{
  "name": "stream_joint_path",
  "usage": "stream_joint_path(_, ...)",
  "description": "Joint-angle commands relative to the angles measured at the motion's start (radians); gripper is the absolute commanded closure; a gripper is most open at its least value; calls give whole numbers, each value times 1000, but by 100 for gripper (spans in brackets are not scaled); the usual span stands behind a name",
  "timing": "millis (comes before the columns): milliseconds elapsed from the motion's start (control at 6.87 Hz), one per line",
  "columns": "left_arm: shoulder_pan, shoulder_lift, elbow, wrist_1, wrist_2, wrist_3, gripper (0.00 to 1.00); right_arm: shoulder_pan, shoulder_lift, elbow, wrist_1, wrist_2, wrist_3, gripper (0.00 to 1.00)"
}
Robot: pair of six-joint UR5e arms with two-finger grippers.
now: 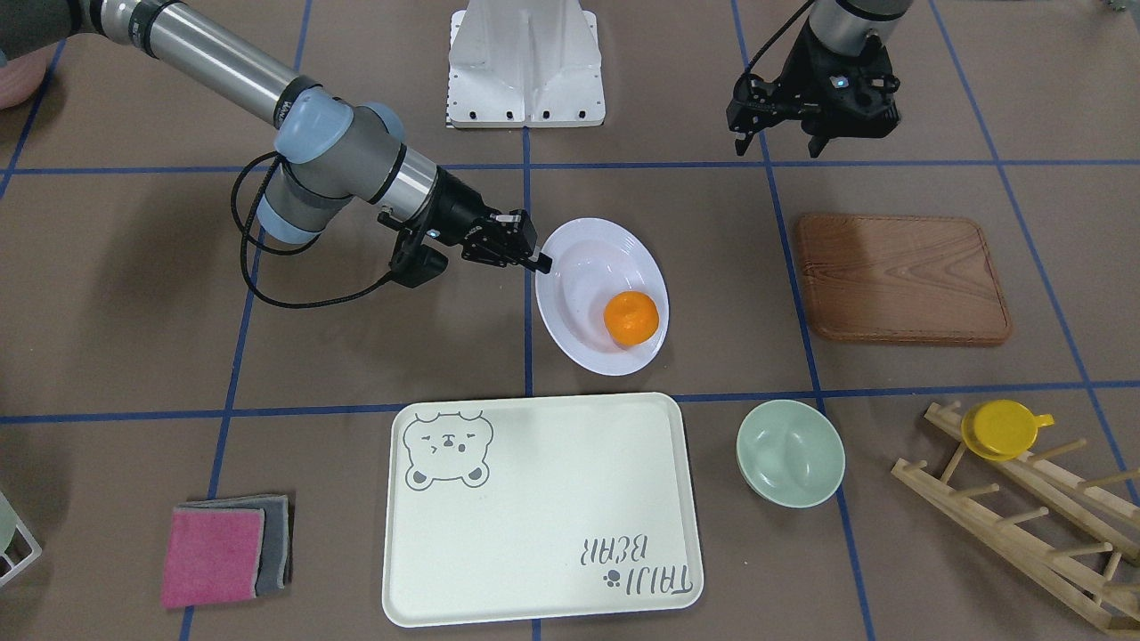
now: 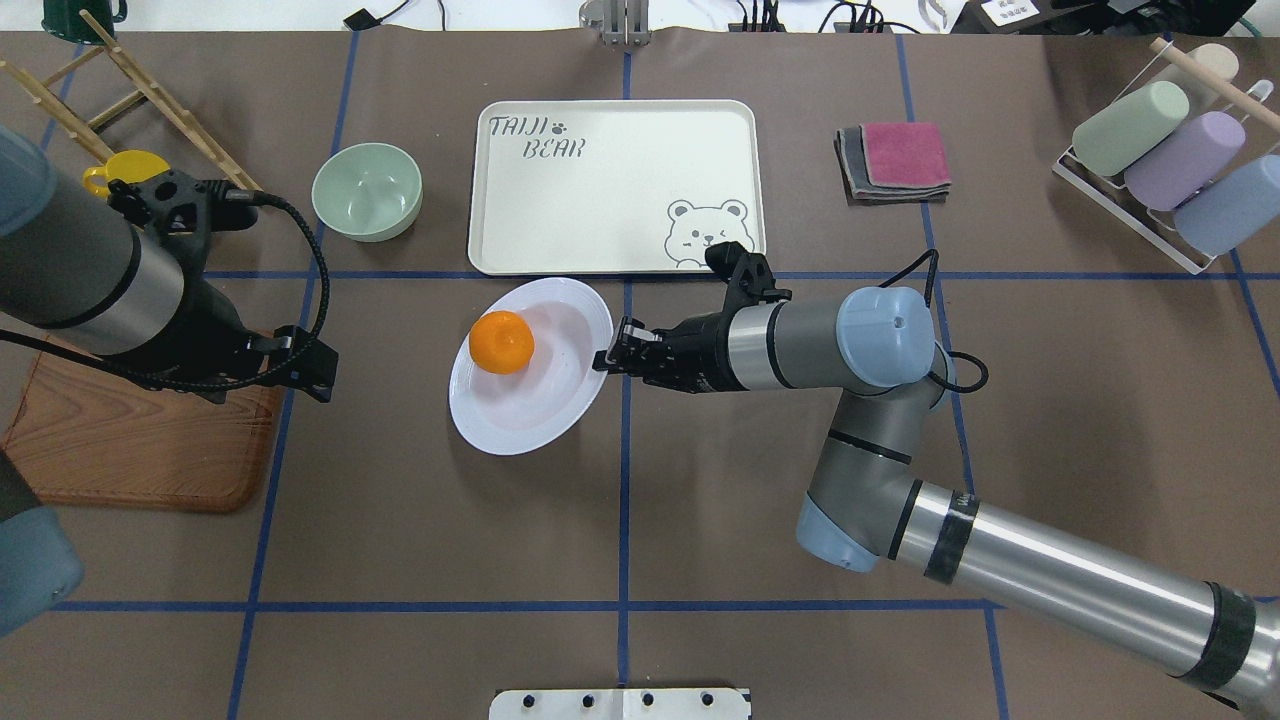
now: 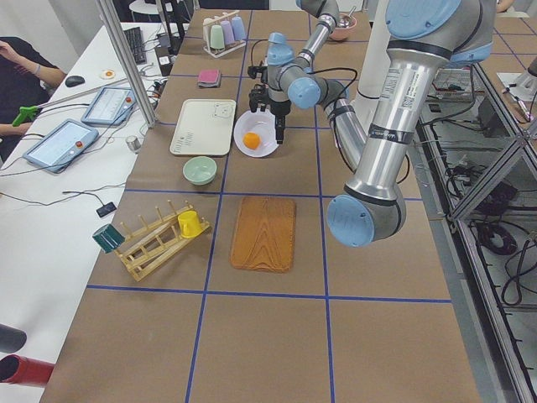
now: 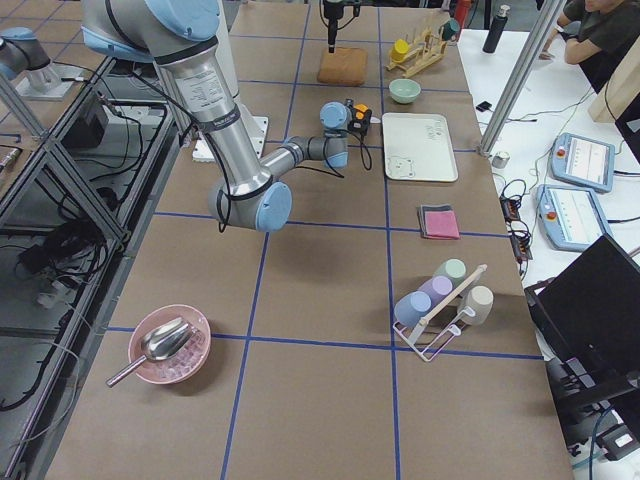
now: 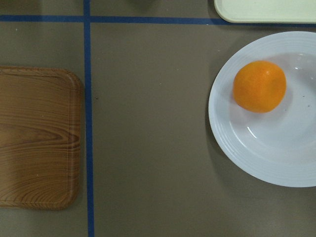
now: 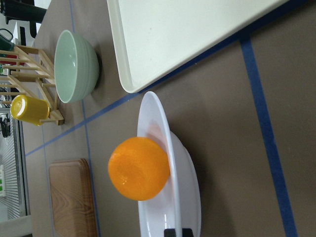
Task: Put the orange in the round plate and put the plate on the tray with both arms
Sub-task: 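Lift the plate with both grippers and carry it onto the bear tray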
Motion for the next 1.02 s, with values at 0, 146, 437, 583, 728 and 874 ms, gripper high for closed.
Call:
stream_joint_path(0, -7, 6, 3, 0, 1, 14, 3, 24, 23, -1, 56, -25, 35, 100)
stream_joint_path(146, -13, 6, 8, 0, 2, 20, 3, 23, 31, -6, 86, -72, 52, 100)
stream_joint_path(437, -54, 42, 9, 2, 2, 119, 3, 20, 40, -30, 129, -243, 148, 100)
stream_joint_path(583, -100, 67, 20, 2, 2, 199, 3, 20, 54, -50, 129, -323, 220, 100)
stream_joint_path(728, -137, 78, 45, 2, 1, 276, 3, 18, 71, -104, 129, -430, 279, 100)
stream_joint_path(874, -152, 78, 71, 0, 2, 308, 3, 18, 98, -165, 129, -506, 296, 100)
